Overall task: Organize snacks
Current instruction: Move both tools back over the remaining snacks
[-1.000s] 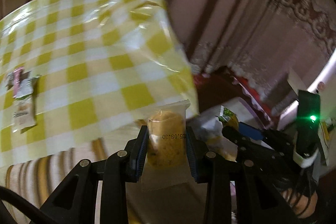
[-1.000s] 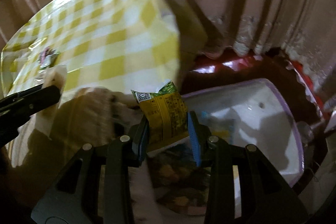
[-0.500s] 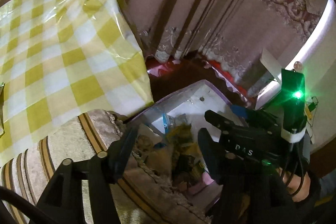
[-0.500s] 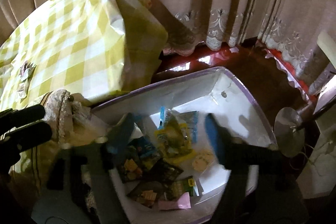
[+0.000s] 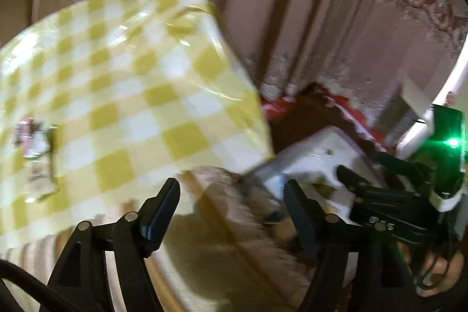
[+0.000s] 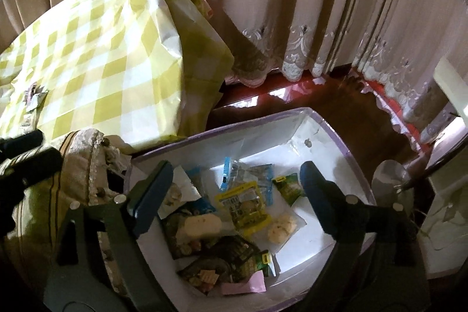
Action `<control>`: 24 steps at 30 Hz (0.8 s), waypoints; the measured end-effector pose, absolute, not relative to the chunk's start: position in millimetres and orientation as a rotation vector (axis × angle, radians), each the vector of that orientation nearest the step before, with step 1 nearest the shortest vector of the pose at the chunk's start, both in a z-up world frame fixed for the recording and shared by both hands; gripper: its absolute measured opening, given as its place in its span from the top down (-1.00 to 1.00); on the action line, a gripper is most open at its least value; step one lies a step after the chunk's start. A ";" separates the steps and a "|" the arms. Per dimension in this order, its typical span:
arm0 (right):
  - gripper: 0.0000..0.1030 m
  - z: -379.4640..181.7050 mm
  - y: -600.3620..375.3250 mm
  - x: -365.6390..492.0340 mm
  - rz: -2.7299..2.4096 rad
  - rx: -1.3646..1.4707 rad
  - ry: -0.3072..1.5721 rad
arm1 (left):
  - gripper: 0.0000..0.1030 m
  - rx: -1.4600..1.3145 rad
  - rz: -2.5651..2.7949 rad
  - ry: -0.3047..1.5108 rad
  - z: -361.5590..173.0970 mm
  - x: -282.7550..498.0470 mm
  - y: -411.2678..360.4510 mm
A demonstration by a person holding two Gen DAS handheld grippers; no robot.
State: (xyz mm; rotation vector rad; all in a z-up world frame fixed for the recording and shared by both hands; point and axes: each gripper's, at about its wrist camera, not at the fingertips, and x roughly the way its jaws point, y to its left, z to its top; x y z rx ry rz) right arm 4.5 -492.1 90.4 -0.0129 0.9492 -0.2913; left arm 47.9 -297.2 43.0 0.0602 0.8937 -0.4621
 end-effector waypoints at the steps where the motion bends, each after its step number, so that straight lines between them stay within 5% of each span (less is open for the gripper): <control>1: -0.76 90.9 -488.5 6.0 -0.305 -0.027 0.949 | -0.52 0.069 -0.432 0.881 44.4 48.2 -292.3; 24: -0.80 95.8 -357.7 46.5 0.002 -0.028 0.944 | -0.58 -0.133 -0.065 0.793 44.4 56.3 -73.2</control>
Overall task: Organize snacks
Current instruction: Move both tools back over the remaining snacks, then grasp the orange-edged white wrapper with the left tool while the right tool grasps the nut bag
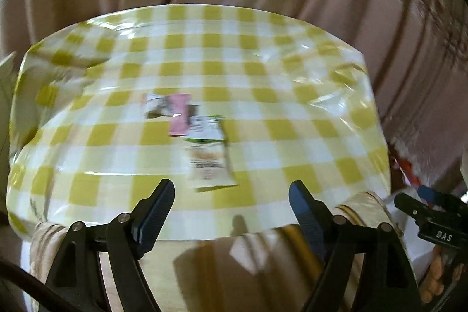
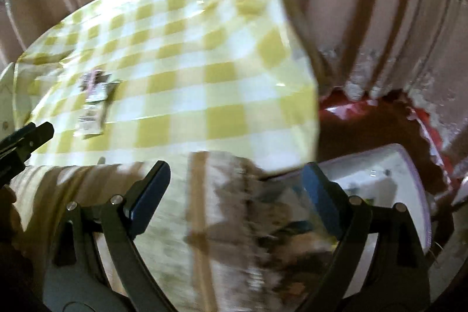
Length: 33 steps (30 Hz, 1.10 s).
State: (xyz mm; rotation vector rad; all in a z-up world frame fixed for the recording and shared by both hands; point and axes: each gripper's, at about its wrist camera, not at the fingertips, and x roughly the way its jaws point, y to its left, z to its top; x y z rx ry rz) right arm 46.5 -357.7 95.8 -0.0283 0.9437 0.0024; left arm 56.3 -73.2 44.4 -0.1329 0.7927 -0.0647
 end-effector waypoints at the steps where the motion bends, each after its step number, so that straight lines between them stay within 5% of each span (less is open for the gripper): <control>1: -0.80 95.2 -350.7 48.5 0.028 -0.021 0.946 | -0.58 -0.137 -0.049 0.792 43.8 56.3 -64.6; 33: -0.80 28.9 -135.4 153.0 0.291 -0.191 1.123 | -0.58 -0.296 0.052 0.824 12.7 106.6 68.9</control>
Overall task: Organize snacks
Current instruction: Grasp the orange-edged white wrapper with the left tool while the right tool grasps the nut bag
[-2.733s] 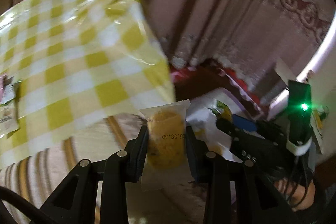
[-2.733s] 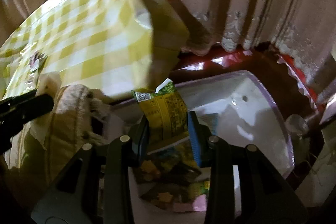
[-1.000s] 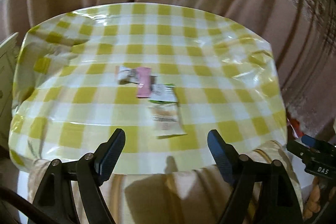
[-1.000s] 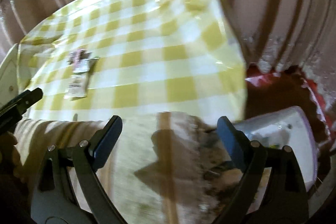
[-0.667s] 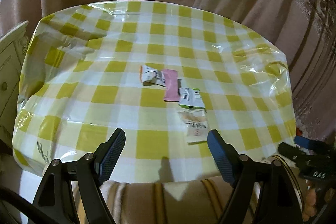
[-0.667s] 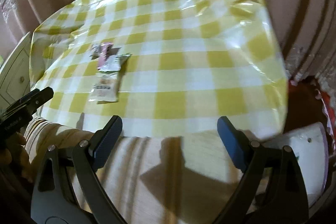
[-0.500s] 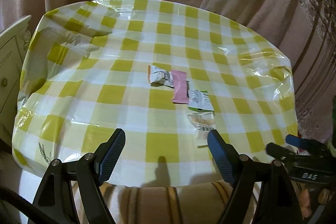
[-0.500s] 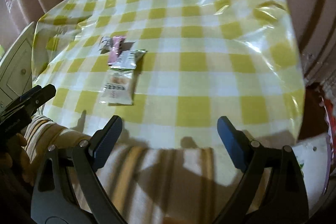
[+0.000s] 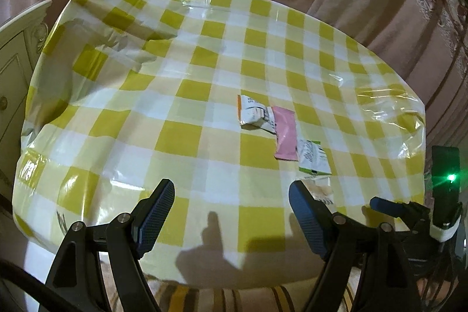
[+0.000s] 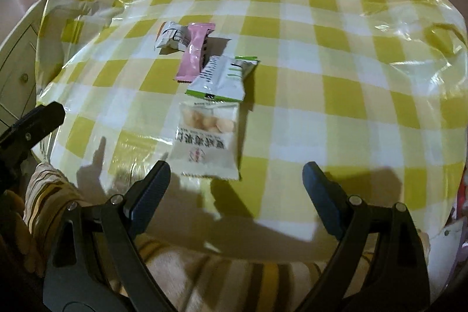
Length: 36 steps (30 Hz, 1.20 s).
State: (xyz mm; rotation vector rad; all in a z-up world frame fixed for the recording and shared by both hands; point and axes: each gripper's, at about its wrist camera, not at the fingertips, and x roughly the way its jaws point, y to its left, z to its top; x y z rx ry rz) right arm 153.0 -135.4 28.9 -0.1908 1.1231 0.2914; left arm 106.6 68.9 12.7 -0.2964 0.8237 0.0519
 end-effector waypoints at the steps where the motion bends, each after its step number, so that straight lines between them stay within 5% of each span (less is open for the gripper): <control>1: -0.80 27.6 -133.0 154.9 0.294 -0.194 1.127 | -0.58 -0.300 0.053 0.826 11.8 109.7 70.9; 11: -0.74 8.6 -113.1 180.6 0.293 -0.219 1.189 | -0.58 -0.318 0.056 0.852 3.0 146.5 80.7; 21: -0.05 -2.8 -111.0 189.4 0.280 -0.244 1.199 | -0.58 -0.334 0.029 0.882 -12.7 206.4 76.8; 36: 0.05 7.4 -139.6 196.9 0.273 -0.113 1.144 | -0.36 -0.293 0.017 0.976 -46.7 282.5 57.3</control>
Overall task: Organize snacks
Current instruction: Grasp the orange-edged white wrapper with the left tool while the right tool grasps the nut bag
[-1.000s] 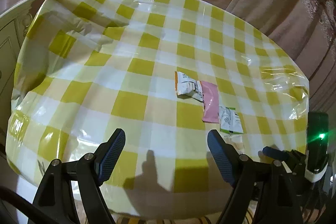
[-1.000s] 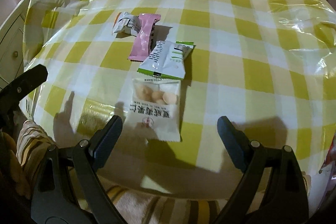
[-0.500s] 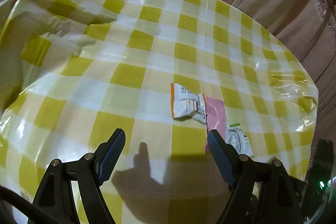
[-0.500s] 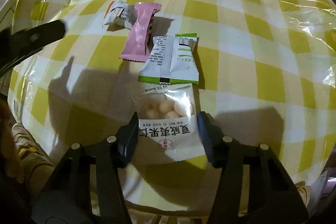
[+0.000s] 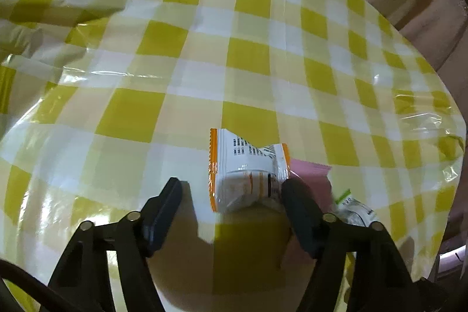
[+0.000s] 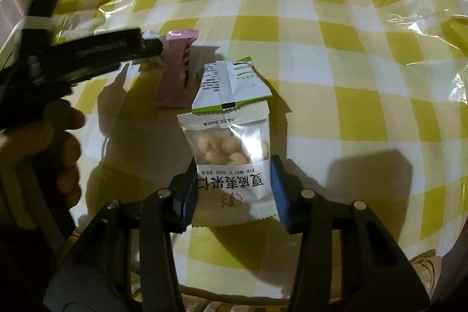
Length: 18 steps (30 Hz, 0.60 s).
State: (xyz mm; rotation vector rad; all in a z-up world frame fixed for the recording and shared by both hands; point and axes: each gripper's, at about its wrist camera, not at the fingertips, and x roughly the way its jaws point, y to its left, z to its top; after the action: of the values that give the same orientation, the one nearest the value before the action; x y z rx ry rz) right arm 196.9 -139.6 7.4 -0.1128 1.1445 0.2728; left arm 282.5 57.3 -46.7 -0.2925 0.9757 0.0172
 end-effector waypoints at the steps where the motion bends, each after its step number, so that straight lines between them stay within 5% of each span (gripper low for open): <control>1: 0.05 8.7 -141.3 196.5 0.271 -0.108 1.139 | -0.36 -0.281 0.019 0.975 -46.6 284.1 56.1; 4: 0.06 10.8 -144.5 195.5 0.270 -0.093 1.131 | -0.32 -0.250 0.029 0.977 -47.1 289.0 52.5; 7: 0.06 14.3 -146.8 191.3 0.269 -0.089 1.123 | 0.12 -0.200 0.040 0.975 -46.8 289.2 48.2; 11: 0.06 16.8 -148.3 186.4 0.267 -0.094 1.116 | 0.36 -0.205 0.045 0.977 -45.8 283.6 52.1; 18: 0.06 18.8 -153.0 182.3 0.265 -0.090 1.121 | 0.40 -0.253 0.084 0.982 -45.4 261.4 63.6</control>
State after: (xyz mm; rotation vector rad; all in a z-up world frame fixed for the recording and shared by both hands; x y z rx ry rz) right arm 182.3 -153.0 18.8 -0.0900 1.1206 0.2645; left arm 261.4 63.6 -45.4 -0.2528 0.9824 0.0842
